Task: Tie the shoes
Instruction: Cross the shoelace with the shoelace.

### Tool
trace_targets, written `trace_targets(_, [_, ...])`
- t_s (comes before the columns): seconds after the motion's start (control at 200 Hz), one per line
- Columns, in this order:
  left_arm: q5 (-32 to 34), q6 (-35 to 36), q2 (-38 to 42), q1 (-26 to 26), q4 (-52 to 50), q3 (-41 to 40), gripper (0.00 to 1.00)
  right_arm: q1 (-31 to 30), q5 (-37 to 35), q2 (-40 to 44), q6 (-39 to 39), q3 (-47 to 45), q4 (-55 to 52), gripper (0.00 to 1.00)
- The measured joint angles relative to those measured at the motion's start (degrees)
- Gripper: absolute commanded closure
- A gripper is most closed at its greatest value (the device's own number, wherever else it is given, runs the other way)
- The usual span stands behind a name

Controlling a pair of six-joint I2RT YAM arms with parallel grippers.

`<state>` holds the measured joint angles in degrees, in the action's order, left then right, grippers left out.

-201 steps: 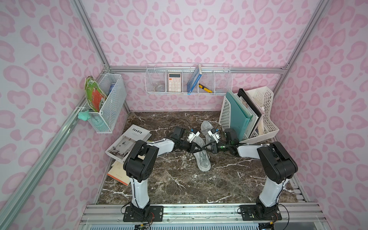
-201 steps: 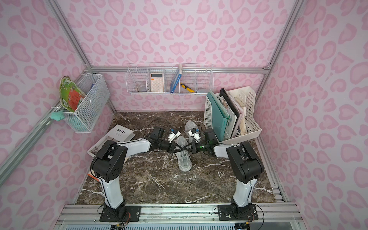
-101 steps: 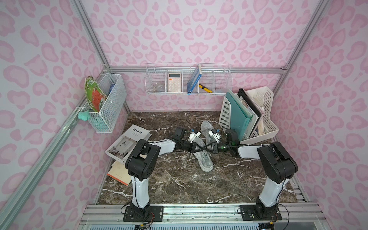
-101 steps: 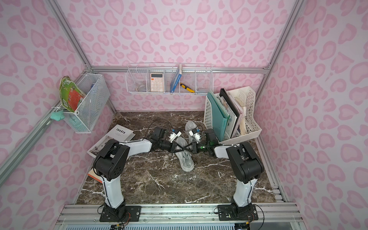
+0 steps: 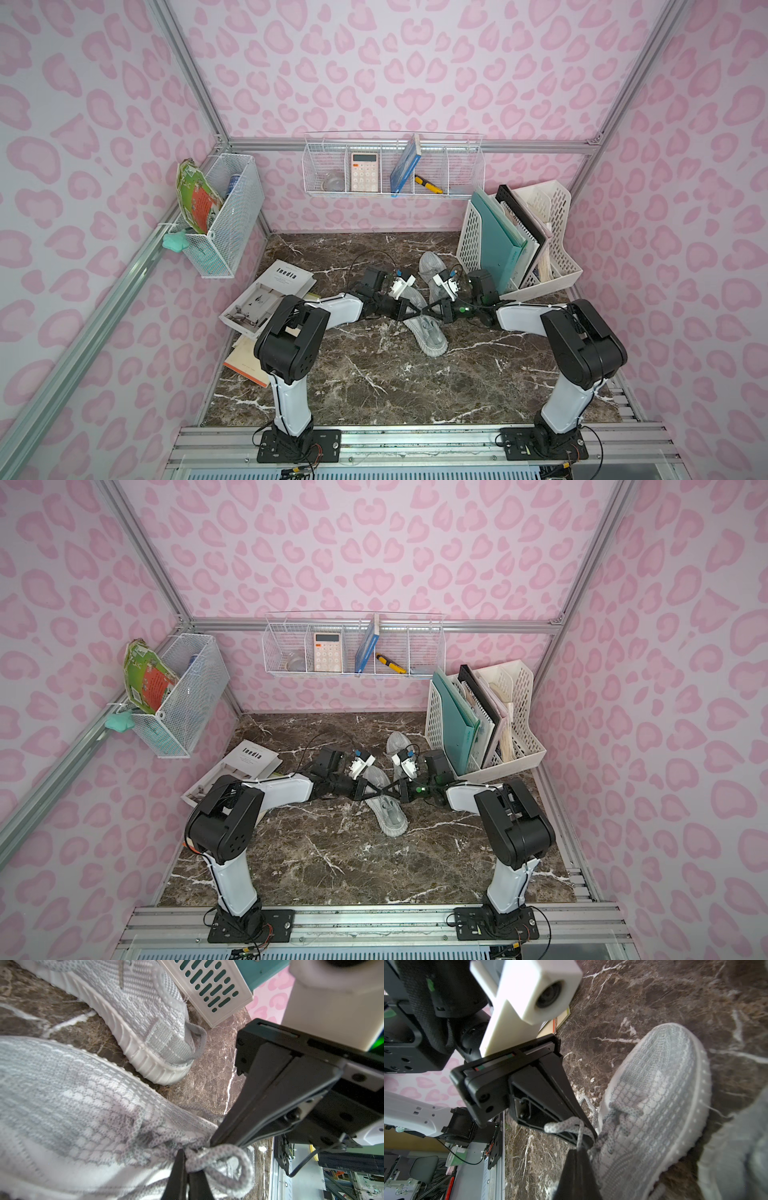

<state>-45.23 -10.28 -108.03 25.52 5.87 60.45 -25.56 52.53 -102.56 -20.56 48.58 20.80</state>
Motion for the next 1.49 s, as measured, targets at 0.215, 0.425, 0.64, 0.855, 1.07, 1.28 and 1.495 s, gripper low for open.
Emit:
trace_targets(0.215, [0.8,1.6,2.2,-0.5,-2.8,-1.0,1.00,-0.8,0.2,0.5,-0.3,-0.2,0.7,0.85])
trace_targets(0.425, [2.6,3.6,2.8,-1.2,-4.3,-1.0,1.00,1.9,-0.6,2.8,-0.2,-0.7,-0.3,0.71])
trace_targets(0.64, [2.6,4.7,3.2,-1.2,-4.5,-1.3,1.00,2.6,-7.1,2.7,1.0,-1.0,-4.4,0.78])
trace_targets(0.855, [2.8,5.7,4.0,-1.4,-5.1,-1.8,1.00,0.0,-9.4,2.1,1.4,-3.1,-6.0,0.86])
trace_targets(1.07, [3.7,7.6,4.1,-1.9,-7.8,-1.2,1.00,-5.8,-7.8,3.2,-0.7,-5.8,-1.7,0.85])
trace_targets(1.28, [2.4,10.4,4.1,-2.8,-8.9,-1.1,1.00,-6.4,-7.2,5.6,-1.7,-7.1,0.5,0.81])
trace_targets(1.495, [0.5,12.0,4.1,-3.1,-9.2,-1.1,1.00,-0.5,-9.8,4.9,-3.1,-6.7,3.1,0.79])
